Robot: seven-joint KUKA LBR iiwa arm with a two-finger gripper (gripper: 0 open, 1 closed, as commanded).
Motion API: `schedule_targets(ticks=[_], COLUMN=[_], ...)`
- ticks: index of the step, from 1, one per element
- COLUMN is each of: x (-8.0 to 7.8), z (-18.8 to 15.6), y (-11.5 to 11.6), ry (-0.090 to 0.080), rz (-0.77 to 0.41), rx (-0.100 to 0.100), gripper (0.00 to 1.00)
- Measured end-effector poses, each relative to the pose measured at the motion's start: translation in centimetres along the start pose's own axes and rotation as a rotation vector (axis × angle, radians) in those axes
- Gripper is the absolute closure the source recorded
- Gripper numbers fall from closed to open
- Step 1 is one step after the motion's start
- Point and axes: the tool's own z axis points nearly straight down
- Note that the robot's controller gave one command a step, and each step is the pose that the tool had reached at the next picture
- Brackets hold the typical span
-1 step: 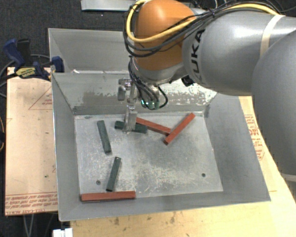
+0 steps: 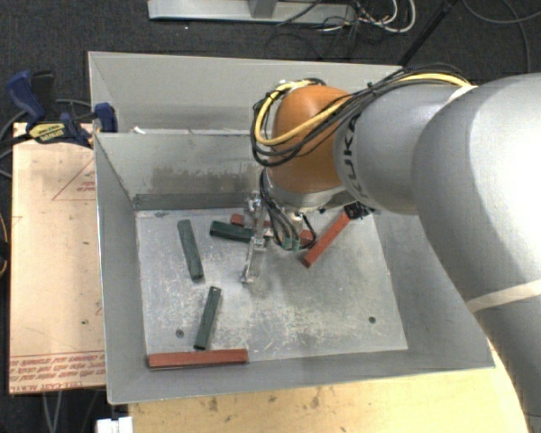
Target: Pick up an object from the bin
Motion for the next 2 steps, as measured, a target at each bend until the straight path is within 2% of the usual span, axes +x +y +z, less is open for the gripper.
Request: schedule_targets(ticks=[1, 2], x=[-0.2, 0.0], z=[-0.6, -15.5], y=[0.2, 5.0], ry=[-0.006, -0.006], rz=[-0.001, -0.274], rx=[-0.003, -0.002], gripper=[1.0, 1.0])
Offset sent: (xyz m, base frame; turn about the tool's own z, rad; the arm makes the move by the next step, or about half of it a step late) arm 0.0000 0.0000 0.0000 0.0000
